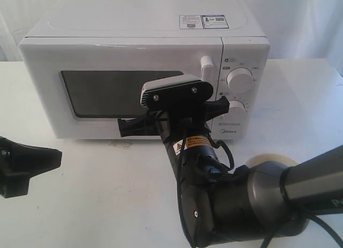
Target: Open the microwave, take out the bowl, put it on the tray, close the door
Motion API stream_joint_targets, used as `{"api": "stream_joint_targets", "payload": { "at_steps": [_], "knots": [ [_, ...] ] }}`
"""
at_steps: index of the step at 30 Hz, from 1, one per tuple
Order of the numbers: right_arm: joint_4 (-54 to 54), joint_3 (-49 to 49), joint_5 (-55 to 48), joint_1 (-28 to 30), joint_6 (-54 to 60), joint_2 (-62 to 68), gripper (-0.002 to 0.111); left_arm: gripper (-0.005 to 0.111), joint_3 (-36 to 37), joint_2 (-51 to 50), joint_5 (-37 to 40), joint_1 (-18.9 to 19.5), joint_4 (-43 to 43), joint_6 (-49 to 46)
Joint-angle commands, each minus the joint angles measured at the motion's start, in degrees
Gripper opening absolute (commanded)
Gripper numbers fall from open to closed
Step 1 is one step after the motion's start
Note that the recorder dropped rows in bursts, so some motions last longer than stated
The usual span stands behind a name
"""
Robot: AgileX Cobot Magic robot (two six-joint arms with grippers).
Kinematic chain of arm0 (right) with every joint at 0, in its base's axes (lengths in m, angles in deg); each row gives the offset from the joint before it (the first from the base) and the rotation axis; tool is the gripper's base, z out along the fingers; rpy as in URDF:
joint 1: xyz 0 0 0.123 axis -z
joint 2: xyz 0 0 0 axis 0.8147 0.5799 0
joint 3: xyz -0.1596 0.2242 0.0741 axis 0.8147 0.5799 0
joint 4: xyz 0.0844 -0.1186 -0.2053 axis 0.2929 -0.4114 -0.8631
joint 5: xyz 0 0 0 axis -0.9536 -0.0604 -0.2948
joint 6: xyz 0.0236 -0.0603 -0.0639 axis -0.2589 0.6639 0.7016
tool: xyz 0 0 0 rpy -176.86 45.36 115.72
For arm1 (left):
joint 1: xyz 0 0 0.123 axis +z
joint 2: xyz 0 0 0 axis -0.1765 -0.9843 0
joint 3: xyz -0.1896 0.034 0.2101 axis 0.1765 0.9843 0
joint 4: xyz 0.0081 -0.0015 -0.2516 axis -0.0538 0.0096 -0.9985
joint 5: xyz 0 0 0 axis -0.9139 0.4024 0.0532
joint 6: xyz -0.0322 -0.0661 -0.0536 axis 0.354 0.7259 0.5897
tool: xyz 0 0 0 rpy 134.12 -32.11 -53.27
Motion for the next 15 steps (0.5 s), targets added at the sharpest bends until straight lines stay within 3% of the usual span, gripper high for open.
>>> {"api": "stream_joint_targets", "payload": {
  "at_steps": [1,8,15],
  "knots": [
    [0.13,0.44,0.41,0.00,0.63,-0.53,0.000,0.000,0.28,0.38,0.64,-0.15,-1.26,0.37],
    [0.13,0.44,0.41,0.00,0.63,-0.53,0.000,0.000,0.28,1.26,-1.99,0.07,0.07,0.37],
    [0.13,0.44,0.41,0.00,0.63,-0.53,0.000,0.000,0.42,12.55,-0.06,4.11,1.56,0.69]
  ]
}}
